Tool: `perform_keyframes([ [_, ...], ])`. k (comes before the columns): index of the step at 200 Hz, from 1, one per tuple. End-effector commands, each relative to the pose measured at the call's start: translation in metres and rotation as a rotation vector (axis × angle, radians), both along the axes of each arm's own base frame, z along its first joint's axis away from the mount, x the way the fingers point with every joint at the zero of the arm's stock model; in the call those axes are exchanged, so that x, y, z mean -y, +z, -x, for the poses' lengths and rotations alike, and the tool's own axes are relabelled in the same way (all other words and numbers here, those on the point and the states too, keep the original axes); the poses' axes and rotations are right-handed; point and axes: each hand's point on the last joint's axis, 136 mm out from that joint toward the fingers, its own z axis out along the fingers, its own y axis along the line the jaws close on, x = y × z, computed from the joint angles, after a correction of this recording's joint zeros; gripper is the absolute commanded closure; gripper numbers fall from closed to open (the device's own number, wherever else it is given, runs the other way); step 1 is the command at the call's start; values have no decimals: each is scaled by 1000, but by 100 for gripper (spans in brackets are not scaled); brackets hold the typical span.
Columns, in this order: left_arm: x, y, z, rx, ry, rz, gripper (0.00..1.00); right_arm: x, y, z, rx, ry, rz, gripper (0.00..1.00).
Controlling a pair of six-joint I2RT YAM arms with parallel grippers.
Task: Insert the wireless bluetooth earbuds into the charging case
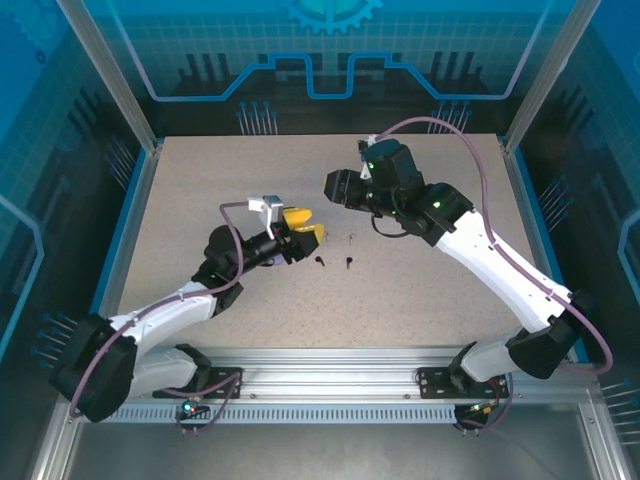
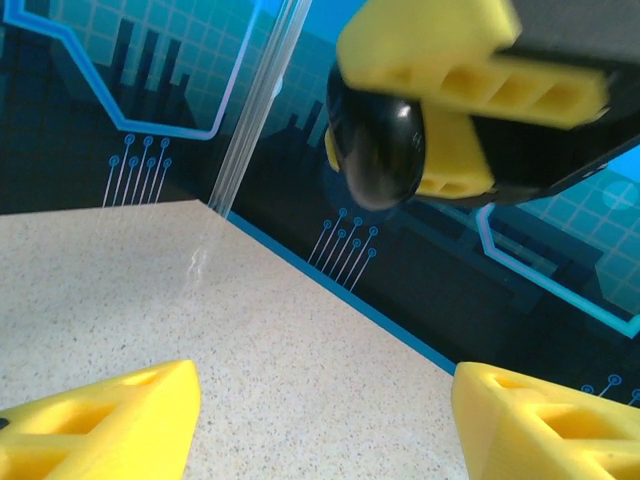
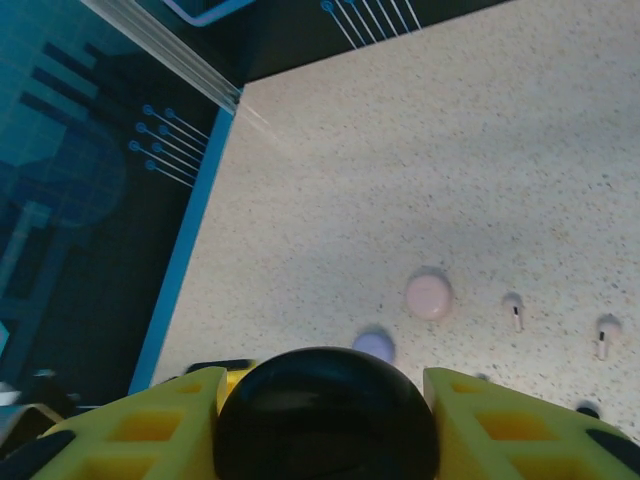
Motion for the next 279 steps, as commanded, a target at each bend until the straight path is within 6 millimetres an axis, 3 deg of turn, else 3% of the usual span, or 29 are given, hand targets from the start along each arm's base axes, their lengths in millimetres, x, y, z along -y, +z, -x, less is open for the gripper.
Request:
perform_keyframes([
  [1,-1,26,6,190,20,77,32,0,19,-2,56,-95,-25,54],
  [26,-2,36,8,266,36,166,34,-3,25,2,85,-138,-46,54],
  [64,8,44,12,311,22,159,38,-7,28,2,101,-166,-71,54],
  [151,8,71,6,376,58,186,44,-20,19,10,70,-128,-129,54],
  [279,16,71,-4,352,46,165,57,-23,15,19,69,-78,-117,54],
])
